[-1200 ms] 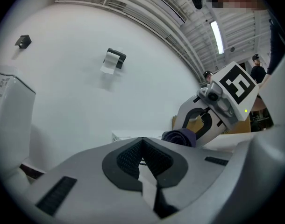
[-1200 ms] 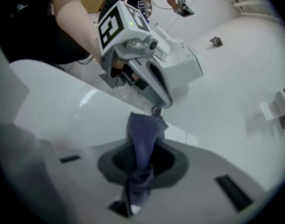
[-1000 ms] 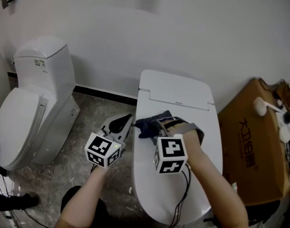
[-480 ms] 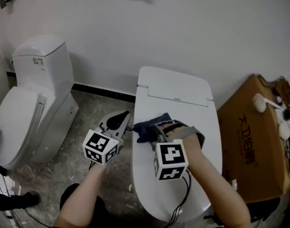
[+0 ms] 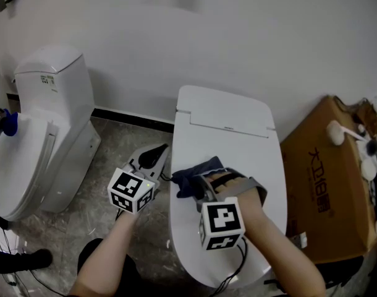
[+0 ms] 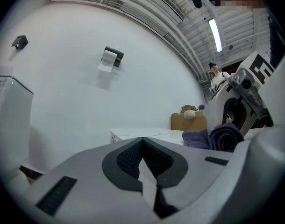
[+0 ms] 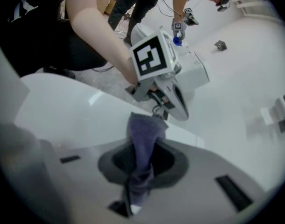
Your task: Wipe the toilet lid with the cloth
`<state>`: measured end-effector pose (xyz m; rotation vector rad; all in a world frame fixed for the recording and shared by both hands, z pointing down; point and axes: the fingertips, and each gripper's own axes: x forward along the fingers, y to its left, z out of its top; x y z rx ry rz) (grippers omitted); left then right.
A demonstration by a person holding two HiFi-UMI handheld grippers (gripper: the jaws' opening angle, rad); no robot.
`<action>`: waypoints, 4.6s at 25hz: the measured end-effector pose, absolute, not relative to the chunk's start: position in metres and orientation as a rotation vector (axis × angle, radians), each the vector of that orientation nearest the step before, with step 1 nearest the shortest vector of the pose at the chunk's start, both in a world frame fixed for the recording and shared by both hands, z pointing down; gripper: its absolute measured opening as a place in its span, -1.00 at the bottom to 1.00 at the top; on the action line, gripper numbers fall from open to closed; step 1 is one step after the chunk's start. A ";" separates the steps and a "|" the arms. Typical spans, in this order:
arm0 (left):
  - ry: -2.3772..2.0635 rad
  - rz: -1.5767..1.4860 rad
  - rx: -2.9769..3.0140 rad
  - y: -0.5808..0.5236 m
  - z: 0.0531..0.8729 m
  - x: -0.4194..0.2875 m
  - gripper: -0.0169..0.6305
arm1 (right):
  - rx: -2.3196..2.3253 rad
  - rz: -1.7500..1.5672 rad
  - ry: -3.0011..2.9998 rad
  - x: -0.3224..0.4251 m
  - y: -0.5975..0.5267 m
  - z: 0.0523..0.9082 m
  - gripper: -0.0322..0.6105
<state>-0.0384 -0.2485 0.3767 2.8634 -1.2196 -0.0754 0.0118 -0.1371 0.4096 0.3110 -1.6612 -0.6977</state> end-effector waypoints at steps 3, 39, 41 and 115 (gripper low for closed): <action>-1.218 -0.074 2.862 -0.248 0.377 -0.037 -0.90 | 0.309 -0.694 -1.661 0.013 -0.131 0.410 -0.70; -1.190 -0.042 2.877 -0.244 0.381 -0.029 -0.90 | 0.284 -0.699 -1.667 0.005 -0.054 0.405 -0.70; -1.188 -0.032 2.878 -0.244 0.382 -0.029 -0.90 | 0.287 -0.695 -1.673 0.006 -0.050 0.405 -0.70; -1.141 -0.029 2.925 -0.238 0.378 -0.024 -0.90 | 0.390 -0.555 -1.618 0.088 -0.242 0.409 -0.70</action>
